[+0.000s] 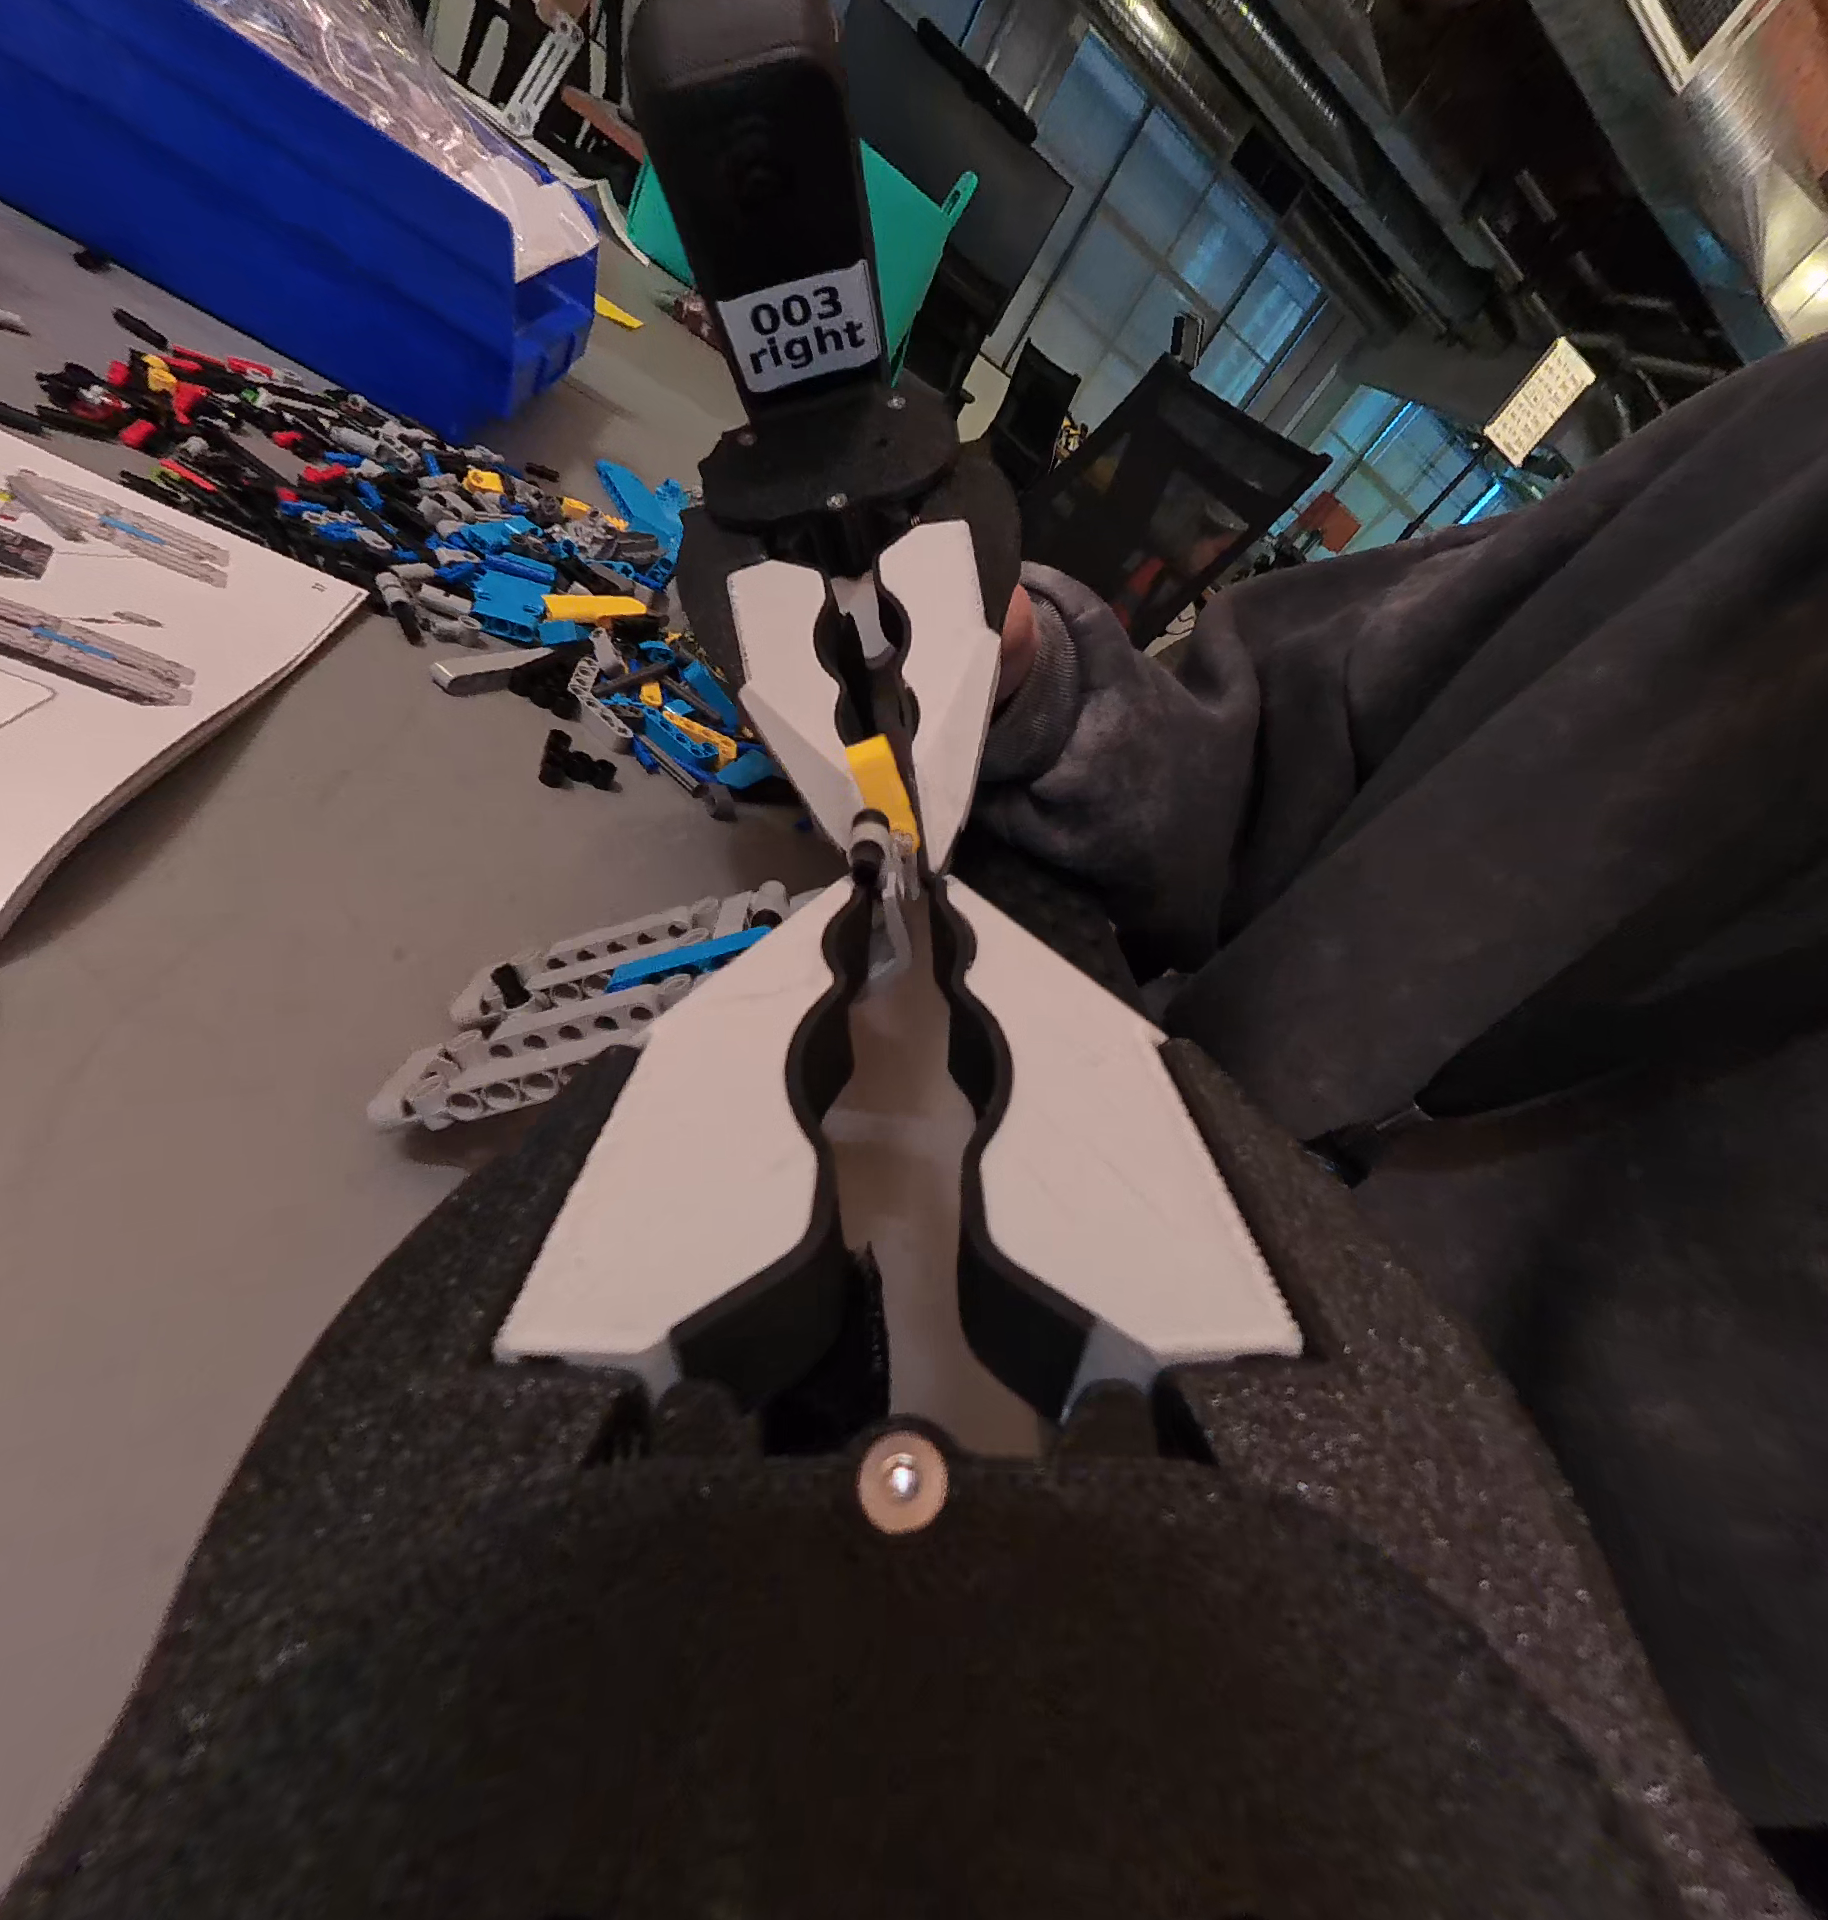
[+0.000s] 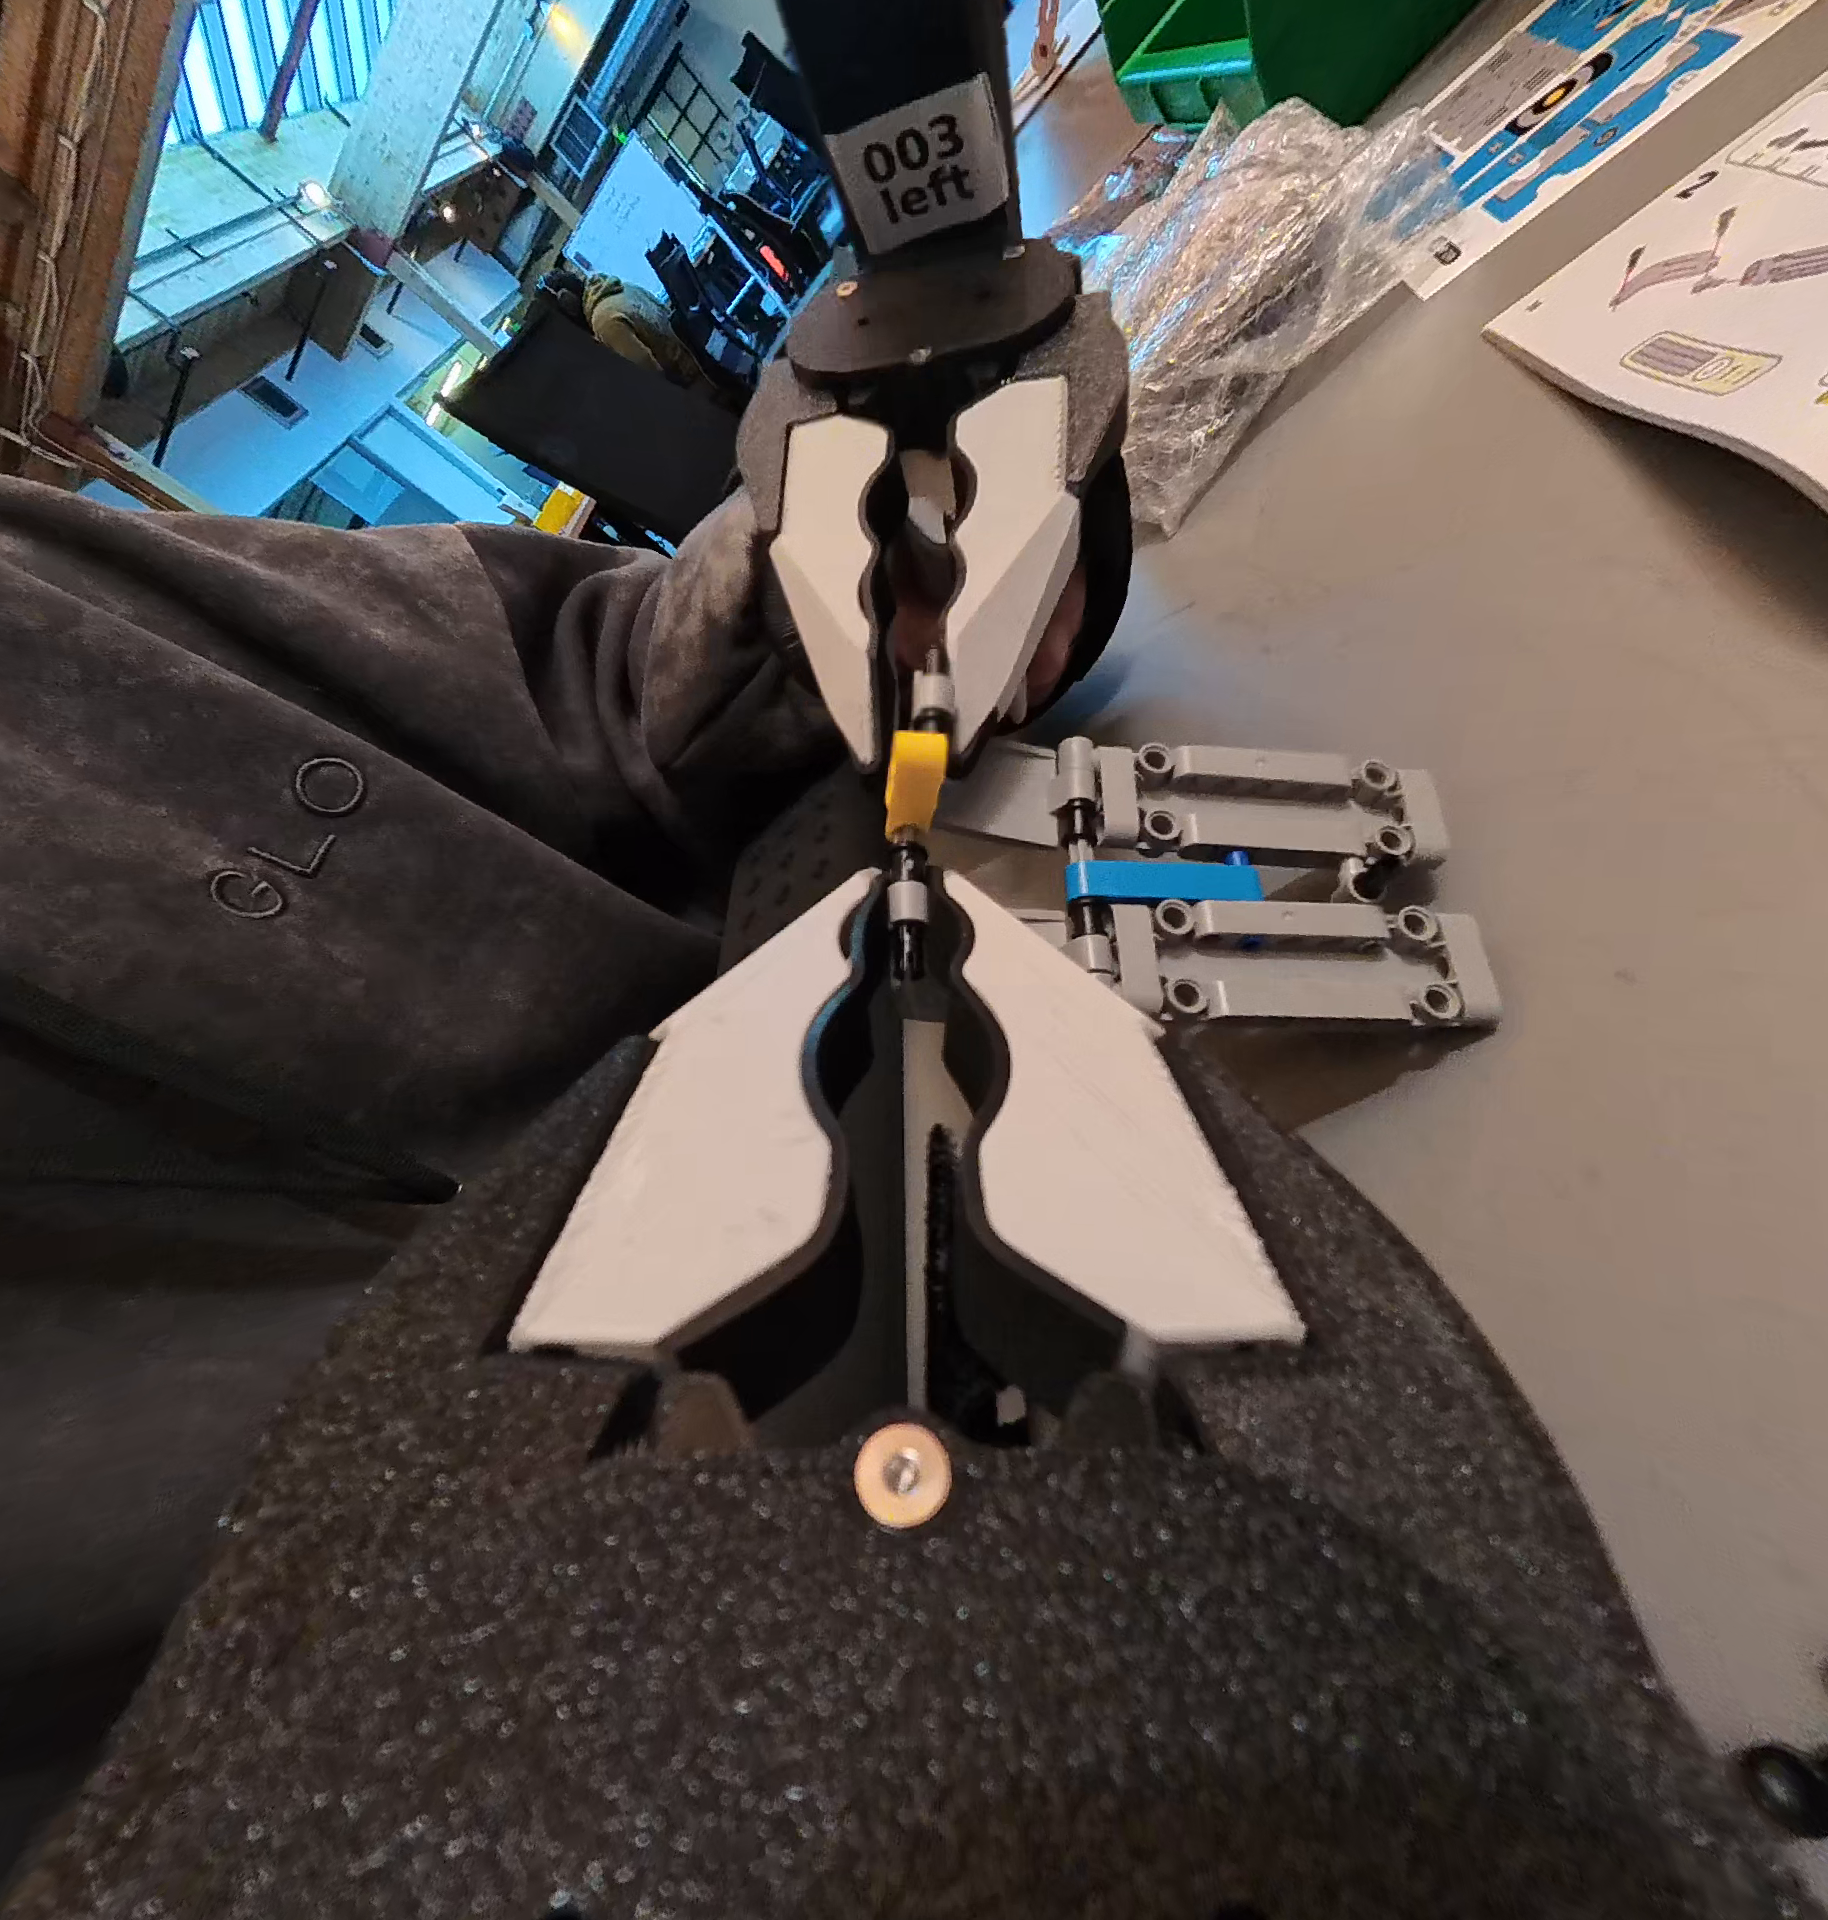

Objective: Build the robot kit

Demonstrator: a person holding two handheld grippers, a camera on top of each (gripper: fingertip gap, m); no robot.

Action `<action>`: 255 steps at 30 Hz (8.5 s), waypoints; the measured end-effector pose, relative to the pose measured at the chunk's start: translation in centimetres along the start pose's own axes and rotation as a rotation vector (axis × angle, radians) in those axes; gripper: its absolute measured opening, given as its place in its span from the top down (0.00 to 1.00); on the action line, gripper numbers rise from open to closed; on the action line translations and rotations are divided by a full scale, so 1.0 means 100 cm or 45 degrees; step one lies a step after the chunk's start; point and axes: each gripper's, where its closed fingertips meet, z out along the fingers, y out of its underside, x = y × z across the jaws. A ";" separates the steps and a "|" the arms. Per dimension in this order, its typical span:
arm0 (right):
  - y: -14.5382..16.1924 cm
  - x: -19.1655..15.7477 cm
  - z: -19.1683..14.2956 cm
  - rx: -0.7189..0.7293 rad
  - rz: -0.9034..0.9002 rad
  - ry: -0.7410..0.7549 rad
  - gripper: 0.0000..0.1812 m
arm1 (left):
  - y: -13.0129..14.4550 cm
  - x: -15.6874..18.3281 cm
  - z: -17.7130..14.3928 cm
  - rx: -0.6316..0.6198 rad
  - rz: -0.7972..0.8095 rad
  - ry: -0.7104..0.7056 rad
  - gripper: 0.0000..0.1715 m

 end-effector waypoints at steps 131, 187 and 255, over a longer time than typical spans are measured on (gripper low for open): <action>0.010 0.018 -0.016 -0.037 0.126 0.067 0.98 | -0.006 -0.020 0.018 0.175 -0.223 -0.050 0.98; -0.026 -0.028 0.001 0.290 0.410 -0.484 0.97 | 0.004 0.044 0.002 0.026 0.570 0.001 1.00; -0.044 -0.077 0.013 0.722 -0.301 0.779 0.60 | -0.011 0.068 0.021 0.292 0.796 -1.085 0.94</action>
